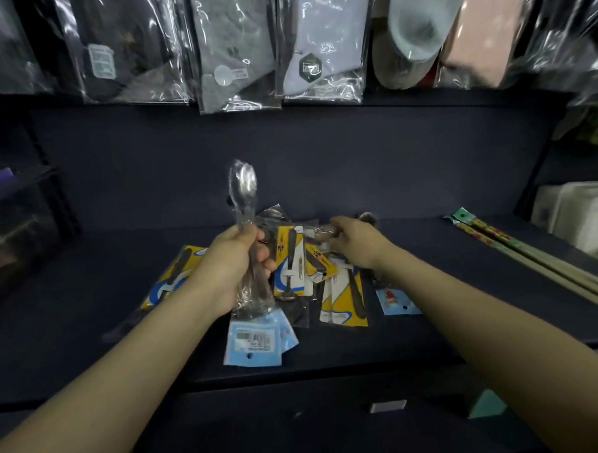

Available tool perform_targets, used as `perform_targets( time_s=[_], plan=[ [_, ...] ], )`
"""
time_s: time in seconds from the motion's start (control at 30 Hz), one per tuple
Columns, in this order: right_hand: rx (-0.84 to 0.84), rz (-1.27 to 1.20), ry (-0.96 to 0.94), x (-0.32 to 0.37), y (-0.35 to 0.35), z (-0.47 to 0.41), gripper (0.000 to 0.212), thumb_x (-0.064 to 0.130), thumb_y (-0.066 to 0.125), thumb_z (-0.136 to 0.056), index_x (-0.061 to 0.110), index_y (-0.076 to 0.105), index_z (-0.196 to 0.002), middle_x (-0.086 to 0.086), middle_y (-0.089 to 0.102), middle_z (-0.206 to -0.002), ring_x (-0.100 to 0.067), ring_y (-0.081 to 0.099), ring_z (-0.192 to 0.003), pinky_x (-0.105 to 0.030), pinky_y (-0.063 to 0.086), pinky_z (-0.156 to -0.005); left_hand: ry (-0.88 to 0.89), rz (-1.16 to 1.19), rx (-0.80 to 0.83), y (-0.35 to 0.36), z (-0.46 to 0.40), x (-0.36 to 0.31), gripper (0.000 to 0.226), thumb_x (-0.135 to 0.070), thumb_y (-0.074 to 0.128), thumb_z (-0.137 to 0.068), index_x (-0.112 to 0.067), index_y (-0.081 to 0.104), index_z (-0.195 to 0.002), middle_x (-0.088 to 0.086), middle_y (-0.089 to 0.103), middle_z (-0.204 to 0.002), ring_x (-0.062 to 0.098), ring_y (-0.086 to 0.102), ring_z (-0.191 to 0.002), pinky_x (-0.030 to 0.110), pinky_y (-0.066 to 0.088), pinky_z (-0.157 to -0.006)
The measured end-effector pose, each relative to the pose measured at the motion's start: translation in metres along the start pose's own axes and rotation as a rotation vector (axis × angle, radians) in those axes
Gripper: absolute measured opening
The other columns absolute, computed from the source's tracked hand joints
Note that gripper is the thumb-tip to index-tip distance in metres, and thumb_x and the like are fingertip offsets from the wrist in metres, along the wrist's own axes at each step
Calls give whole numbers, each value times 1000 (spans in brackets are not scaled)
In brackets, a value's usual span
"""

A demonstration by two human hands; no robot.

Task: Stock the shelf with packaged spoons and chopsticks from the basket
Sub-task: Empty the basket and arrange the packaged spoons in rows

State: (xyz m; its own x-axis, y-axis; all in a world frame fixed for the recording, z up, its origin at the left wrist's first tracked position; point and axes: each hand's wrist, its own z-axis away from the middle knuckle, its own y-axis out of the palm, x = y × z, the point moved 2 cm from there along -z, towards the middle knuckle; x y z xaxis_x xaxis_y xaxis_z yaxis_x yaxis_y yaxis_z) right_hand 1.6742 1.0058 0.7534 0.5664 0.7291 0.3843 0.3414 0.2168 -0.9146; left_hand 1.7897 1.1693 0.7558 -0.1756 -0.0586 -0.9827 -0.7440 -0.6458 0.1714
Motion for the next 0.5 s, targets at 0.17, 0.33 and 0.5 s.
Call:
perform_targets(
  time_s=[0.17,0.33,0.5],
  plan=[
    [86,142,1,8,8,-17,34,28,60,-87,4,58,-111,-16,62,-113,-32,56,-106,-37,45,-86,-25,-124,127,14,-4,6,26,-21,38,-98,-9,50,-78,7,67,-64,18,68,-62,29,58,-65],
    [-12,20,18,11,7,-21,23,8,45,-90,17,48,-69,-16,66,-99,-25,55,-81,-30,42,-69,41,-461,175,26,-14,11,25,-30,32,-99,-21,53,-90,3,65,-115,21,58,-110,39,44,-97],
    [-360,-79,131,-23,-42,-5,16,4,45,-79,15,55,-82,-18,65,-95,-36,61,-91,-33,45,-73,73,-566,85,21,-18,12,25,-27,32,-98,-25,52,-84,5,59,-110,18,51,-98,31,40,-72]
  ],
)
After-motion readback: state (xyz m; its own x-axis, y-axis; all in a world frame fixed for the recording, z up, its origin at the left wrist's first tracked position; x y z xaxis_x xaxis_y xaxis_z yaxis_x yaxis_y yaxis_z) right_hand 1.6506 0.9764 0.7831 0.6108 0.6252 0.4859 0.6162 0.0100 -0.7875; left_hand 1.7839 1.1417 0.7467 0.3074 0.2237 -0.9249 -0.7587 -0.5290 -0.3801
